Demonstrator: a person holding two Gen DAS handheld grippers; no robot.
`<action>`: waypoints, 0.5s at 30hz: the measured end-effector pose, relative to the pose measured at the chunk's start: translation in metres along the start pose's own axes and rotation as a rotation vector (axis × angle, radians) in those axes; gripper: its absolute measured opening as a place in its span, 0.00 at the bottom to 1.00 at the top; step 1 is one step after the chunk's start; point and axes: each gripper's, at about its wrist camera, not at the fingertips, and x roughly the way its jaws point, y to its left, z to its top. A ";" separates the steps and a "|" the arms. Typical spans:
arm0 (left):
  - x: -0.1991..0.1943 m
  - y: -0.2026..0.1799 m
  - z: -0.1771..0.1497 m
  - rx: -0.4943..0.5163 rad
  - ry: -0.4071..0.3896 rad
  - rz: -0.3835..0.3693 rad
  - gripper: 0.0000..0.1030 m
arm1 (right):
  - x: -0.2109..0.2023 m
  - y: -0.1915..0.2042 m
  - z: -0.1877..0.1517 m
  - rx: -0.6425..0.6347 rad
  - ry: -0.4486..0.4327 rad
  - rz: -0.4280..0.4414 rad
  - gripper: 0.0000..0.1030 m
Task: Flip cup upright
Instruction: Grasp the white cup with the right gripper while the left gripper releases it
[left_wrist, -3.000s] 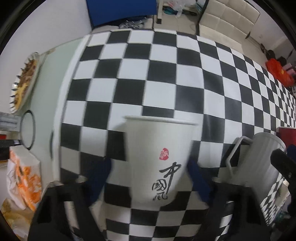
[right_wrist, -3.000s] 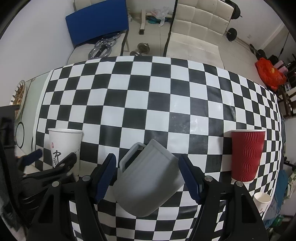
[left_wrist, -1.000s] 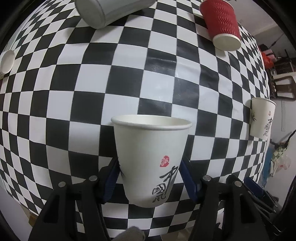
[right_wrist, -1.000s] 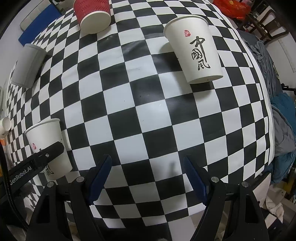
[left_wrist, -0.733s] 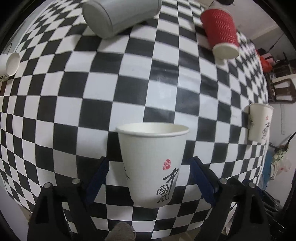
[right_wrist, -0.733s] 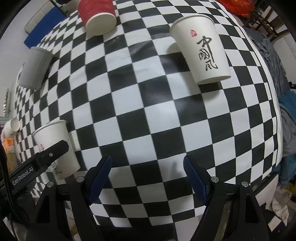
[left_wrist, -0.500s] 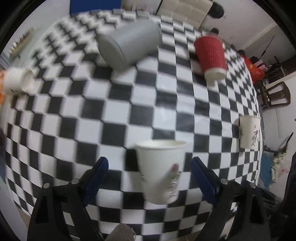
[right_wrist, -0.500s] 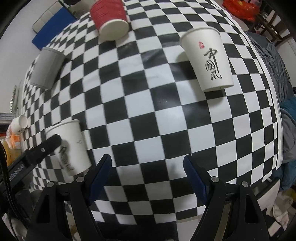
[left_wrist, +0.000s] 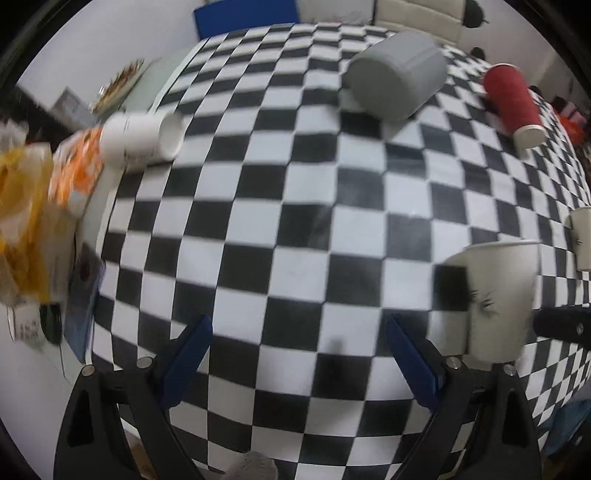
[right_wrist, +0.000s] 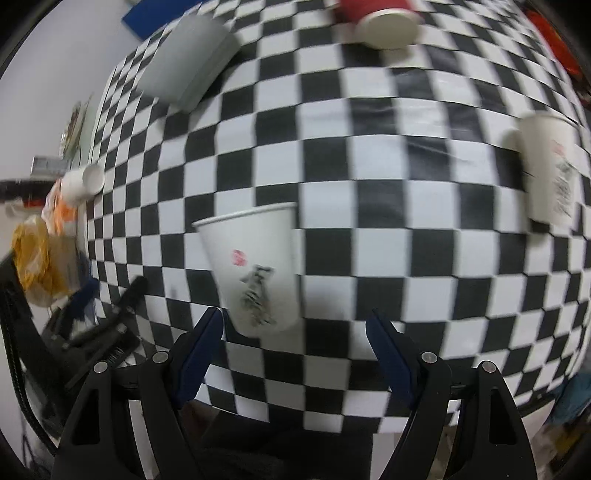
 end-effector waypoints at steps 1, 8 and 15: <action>0.005 0.004 -0.002 -0.011 0.012 0.002 0.93 | 0.009 0.004 0.003 -0.009 0.018 -0.001 0.79; 0.019 0.021 -0.011 -0.033 0.040 -0.010 0.93 | 0.045 0.022 0.031 -0.033 0.113 -0.026 0.79; 0.025 0.026 -0.010 -0.033 0.053 -0.023 0.93 | 0.067 0.030 0.043 -0.025 0.149 -0.047 0.65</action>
